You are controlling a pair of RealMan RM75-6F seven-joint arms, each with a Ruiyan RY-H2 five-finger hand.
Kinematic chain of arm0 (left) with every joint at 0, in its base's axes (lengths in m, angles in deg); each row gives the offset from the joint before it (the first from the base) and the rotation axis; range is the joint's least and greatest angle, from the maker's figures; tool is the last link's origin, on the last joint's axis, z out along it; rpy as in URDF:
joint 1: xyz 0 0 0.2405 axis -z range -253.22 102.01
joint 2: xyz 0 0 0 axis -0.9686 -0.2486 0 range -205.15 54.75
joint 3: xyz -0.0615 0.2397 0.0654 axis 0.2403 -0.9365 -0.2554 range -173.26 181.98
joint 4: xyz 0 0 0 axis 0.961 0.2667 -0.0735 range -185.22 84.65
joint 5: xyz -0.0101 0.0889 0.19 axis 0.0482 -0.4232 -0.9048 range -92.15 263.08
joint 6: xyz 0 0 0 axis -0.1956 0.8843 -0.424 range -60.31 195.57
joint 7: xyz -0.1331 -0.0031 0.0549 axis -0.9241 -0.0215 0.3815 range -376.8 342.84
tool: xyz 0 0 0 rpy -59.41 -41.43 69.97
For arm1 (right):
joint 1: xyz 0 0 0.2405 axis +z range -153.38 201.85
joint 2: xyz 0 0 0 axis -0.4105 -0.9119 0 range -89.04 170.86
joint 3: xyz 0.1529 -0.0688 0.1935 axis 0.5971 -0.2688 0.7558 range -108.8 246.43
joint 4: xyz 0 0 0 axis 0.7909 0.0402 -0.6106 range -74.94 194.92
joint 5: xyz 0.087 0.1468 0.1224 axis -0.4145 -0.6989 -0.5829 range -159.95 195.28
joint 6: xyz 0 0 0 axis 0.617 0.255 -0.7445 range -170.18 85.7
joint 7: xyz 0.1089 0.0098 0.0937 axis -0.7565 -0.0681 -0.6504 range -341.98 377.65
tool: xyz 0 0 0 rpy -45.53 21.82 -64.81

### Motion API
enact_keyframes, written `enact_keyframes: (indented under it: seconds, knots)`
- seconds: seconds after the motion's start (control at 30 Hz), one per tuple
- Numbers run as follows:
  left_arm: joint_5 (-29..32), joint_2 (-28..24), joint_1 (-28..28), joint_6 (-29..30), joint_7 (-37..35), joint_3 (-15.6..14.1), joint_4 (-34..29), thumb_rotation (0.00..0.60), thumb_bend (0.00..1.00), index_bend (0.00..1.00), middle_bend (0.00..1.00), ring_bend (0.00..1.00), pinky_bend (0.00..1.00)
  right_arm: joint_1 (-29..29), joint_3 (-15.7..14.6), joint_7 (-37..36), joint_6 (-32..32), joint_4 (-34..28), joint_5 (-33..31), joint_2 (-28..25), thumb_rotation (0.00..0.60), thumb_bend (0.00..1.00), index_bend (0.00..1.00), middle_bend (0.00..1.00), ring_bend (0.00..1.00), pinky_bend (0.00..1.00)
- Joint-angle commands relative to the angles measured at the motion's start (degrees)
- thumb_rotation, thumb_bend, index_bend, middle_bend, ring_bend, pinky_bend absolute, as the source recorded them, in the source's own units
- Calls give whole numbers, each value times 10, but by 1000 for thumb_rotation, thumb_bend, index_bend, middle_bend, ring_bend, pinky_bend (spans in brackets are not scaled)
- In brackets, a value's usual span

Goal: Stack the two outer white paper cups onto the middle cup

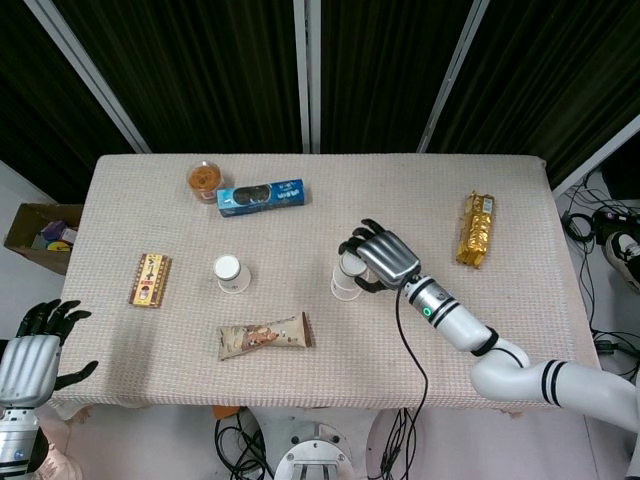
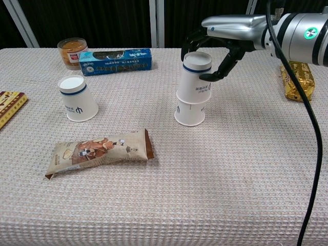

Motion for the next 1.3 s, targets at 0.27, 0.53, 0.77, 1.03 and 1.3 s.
enact_keyframes:
  seconds: [0.27, 0.53, 0.77, 1.03, 1.3]
  knots:
    - [1, 0, -1, 0, -3, 0, 3, 600, 117, 281, 175, 115, 122, 36, -9, 26, -19, 76, -35, 83, 600, 347, 417, 352, 155, 131]
    - [-5, -3, 15, -12, -1, 9, 8, 600, 117, 280, 175, 115, 122, 37, -34, 68, -21, 67, -58, 81, 600, 284, 0, 20, 0, 5]
    - [-10, -10, 87, -86, -55, 42, 6, 600, 113, 279, 175, 115, 122, -14, -48, 75, 52, -44, -41, -27, 600, 260, 0, 0, 0, 0]
    - [19, 18, 202, -218, -98, 89, 12, 600, 96, 266, 165, 115, 123, -130, -69, -1, 197, -141, 42, -180, 600, 259, 0, 0, 0, 0]
    - [69, 65, 306, -339, -79, 121, 21, 600, 93, 249, 155, 115, 122, -224, -99, -84, 294, -130, 99, -231, 600, 259, 0, 0, 0, 0]
